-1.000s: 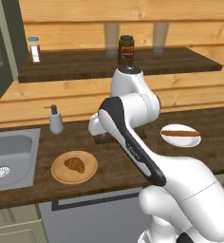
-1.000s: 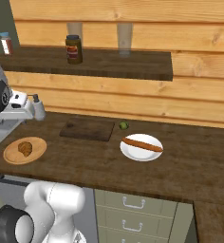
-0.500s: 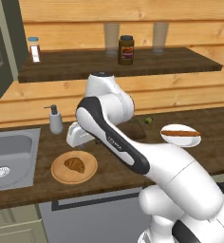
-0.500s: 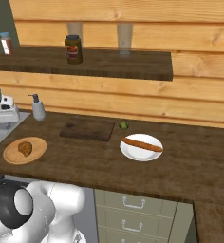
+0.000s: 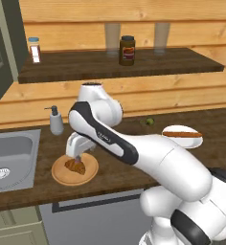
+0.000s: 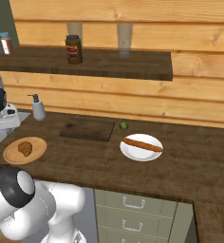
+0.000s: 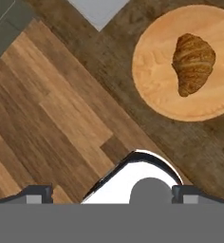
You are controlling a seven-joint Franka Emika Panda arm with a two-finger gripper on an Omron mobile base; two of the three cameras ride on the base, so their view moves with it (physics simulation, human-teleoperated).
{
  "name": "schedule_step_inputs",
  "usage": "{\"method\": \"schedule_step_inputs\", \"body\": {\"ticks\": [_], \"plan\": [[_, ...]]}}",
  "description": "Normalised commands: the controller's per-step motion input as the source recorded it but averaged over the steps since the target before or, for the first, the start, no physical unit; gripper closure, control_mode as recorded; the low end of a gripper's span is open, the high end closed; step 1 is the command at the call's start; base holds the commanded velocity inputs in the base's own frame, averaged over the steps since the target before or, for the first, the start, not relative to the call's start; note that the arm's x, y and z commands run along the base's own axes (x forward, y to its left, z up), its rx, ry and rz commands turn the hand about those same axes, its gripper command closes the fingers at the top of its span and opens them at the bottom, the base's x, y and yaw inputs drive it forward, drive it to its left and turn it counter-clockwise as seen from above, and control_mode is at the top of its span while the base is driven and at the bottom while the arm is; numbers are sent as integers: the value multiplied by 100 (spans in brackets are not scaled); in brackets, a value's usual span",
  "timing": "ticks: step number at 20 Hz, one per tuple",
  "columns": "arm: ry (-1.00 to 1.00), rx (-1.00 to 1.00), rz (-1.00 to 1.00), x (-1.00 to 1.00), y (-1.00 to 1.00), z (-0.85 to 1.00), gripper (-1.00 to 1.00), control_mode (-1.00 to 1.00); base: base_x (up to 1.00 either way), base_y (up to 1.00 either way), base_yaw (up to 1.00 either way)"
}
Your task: From the different types of pastries on the counter, select a croissant and place it on the cutting board. Then retrieve a jar of jam from the cabinet and place it alongside the croissant on the cutting board.
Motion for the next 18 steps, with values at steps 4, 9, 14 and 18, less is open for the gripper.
{"method": "schedule_step_inputs", "body": {"ticks": [4,9,14,18], "plan": [[1,-8,25,0,19,-40,-100,-100,0,0,0],[0,-10,18,9,0,-3,-100,-100,0,0,0],[6,0,17,69,0,0,-100,-100,0,0,0],[3,0,16,65,0,0,-100,-100,0,0,0]]}}
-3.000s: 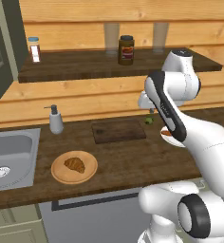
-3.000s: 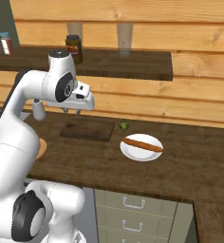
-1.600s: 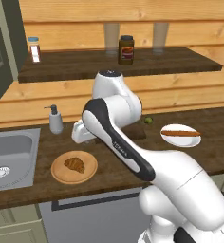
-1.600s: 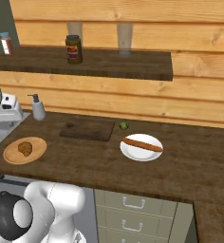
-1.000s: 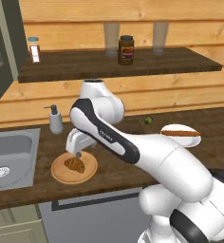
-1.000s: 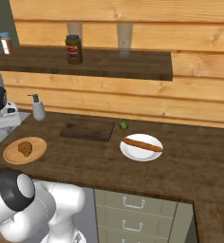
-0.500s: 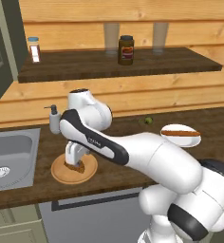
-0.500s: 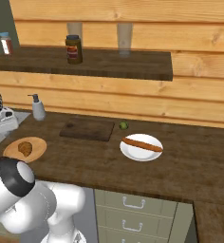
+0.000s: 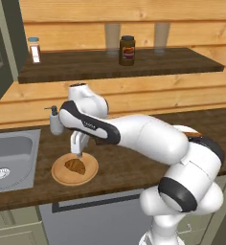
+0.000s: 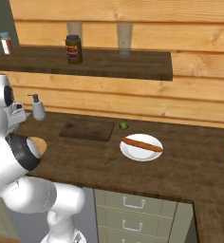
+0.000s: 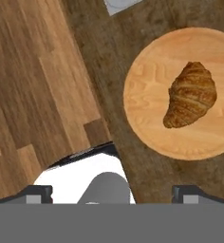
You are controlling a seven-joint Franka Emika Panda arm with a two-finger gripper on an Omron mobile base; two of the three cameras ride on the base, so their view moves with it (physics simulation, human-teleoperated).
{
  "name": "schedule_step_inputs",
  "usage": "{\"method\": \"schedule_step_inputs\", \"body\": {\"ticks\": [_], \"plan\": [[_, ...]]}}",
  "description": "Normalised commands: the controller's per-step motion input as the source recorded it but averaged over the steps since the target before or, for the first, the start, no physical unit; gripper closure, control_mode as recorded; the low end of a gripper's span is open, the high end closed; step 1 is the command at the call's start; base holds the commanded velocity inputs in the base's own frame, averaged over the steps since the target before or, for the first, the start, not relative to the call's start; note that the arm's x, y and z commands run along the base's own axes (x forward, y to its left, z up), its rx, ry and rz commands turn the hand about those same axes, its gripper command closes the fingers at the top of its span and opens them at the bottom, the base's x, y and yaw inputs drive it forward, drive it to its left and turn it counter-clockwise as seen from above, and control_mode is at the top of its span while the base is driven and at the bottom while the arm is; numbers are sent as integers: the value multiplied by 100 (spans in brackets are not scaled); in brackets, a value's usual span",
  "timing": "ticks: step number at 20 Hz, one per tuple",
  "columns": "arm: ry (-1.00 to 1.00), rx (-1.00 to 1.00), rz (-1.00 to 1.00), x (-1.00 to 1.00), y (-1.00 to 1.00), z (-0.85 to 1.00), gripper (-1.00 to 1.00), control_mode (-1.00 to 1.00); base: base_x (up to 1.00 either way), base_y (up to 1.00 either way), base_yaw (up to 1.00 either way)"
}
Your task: From the different types of pastries on the counter, select a croissant and place it on the cutting board. Then retrieve a jar of jam from the cabinet and place it alongside the croissant on the cutting board.
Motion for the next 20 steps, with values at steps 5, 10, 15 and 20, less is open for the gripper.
{"method": "schedule_step_inputs", "body": {"ticks": [5,10,15,20], "plan": [[1,0,9,21,11,-7,-100,-100,0,0,0],[3,0,5,41,0,-16,-100,-100,0,0,0],[1,-3,0,14,0,-23,-100,-100,0,0,0],[-1,-4,-16,17,0,-18,-100,-100,0,0,0]]}}
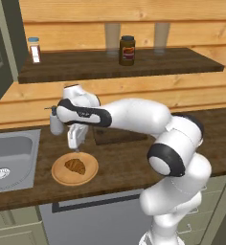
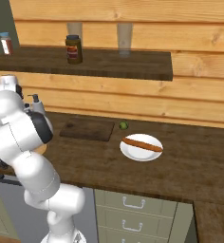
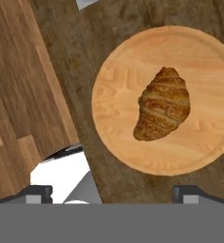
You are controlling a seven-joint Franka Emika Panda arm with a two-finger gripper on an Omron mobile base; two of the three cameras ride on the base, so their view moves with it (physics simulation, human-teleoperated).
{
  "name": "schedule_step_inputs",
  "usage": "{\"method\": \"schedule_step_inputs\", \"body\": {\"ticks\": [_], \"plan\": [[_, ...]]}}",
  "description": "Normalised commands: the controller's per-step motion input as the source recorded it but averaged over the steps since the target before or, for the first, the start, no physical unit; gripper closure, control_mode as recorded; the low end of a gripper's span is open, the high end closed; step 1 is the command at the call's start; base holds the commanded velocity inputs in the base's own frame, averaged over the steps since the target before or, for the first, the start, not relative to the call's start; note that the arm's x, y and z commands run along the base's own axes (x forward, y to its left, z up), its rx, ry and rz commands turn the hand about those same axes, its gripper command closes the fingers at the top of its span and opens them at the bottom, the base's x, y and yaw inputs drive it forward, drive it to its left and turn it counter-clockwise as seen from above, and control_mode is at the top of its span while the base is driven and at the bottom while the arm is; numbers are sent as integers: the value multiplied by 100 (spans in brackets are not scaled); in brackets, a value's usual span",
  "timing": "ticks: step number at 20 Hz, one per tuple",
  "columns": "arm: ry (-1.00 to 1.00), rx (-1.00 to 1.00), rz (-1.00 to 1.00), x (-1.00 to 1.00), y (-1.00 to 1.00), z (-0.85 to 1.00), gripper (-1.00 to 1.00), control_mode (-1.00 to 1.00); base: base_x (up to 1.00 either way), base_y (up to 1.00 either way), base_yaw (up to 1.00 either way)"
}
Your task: From the different types of pastries on the counter, select a croissant and place it on the cutting board. Then retrieve a jar of jam from the cabinet and place it alongside the croissant on the cutting board.
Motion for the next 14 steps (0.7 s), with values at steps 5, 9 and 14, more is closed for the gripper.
{"method": "schedule_step_inputs", "body": {"ticks": [5,9,14], "plan": [[-9,-1,-18,1,4,-18,-100,-100,0,0,0],[-12,-4,-3,3,1,-19,-100,-100,0,0,0],[-8,0,0,33,1,-16,-100,-100,0,0,0]]}}
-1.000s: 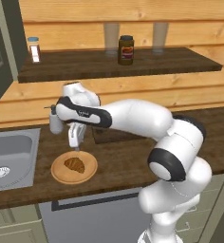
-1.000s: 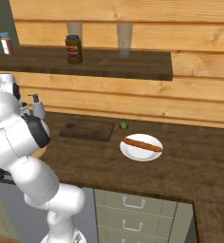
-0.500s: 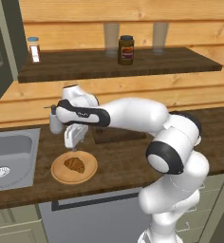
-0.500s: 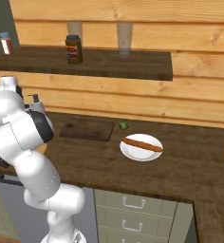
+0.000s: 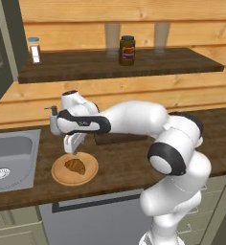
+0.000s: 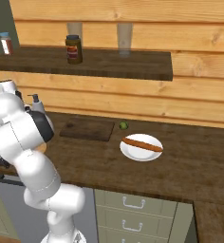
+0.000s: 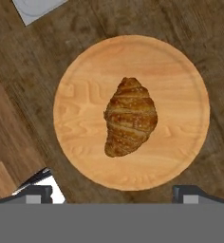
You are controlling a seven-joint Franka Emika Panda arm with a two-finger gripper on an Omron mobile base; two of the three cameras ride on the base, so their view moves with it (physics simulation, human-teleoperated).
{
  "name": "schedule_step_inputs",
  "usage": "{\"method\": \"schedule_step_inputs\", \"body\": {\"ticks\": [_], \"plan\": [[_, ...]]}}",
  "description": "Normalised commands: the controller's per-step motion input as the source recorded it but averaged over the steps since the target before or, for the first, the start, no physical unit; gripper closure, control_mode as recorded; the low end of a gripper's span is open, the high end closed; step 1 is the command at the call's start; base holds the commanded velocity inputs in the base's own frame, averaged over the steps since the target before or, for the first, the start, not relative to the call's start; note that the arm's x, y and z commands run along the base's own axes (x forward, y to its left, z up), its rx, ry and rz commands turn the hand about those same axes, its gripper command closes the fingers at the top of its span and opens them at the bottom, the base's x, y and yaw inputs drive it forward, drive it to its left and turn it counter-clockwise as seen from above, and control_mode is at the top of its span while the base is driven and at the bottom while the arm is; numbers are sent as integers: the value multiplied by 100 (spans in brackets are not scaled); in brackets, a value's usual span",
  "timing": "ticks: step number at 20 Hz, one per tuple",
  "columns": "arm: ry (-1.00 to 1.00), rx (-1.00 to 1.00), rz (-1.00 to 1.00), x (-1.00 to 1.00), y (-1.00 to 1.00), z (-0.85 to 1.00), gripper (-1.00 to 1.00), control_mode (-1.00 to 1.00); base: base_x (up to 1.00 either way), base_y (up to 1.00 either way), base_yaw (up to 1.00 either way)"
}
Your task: From the different types of pastries on the counter, select a croissant and place it on the cutting board. Then retrieve a jar of jam from the cabinet and place it alongside the croissant on the cutting board.
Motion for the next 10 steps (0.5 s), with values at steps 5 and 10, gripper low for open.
{"method": "schedule_step_inputs", "body": {"ticks": [5,10], "plan": [[-1,0,0,28,16,-13,-100,-100,0,0,0],[0,0,-1,-1,18,-16,-100,-100,0,0,0]]}}
